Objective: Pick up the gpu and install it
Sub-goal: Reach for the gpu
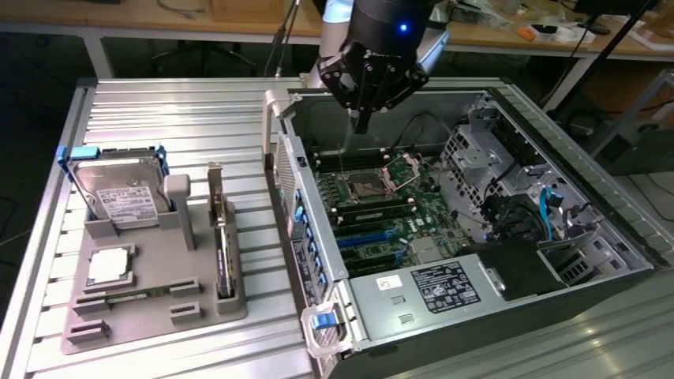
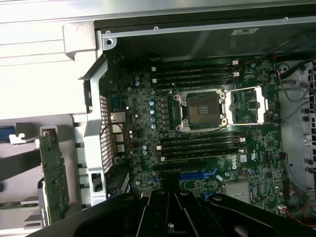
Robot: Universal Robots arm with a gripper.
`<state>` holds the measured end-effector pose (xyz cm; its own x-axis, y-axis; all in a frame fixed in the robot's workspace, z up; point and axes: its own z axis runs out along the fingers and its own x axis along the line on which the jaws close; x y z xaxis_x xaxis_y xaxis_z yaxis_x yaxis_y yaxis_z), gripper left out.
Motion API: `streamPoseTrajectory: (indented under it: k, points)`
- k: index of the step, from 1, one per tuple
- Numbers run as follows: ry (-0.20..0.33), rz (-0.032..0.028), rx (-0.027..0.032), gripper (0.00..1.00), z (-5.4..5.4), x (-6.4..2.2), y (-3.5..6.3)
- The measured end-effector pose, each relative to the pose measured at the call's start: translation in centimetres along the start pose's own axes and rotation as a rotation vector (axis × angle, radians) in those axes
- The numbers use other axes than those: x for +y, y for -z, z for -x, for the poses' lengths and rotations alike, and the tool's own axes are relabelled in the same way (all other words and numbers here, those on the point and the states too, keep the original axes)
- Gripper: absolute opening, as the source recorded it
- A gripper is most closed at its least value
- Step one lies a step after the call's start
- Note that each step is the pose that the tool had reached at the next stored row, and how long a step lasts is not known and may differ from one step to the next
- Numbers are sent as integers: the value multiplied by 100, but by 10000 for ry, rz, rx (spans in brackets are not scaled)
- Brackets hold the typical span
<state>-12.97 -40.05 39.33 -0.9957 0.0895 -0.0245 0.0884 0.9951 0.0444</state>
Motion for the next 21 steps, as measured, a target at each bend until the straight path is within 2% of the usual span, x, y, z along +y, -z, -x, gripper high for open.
streamPoseTrajectory:
  k: [21]
  points:
    - [1,-1,1,11,-170,-15,5]
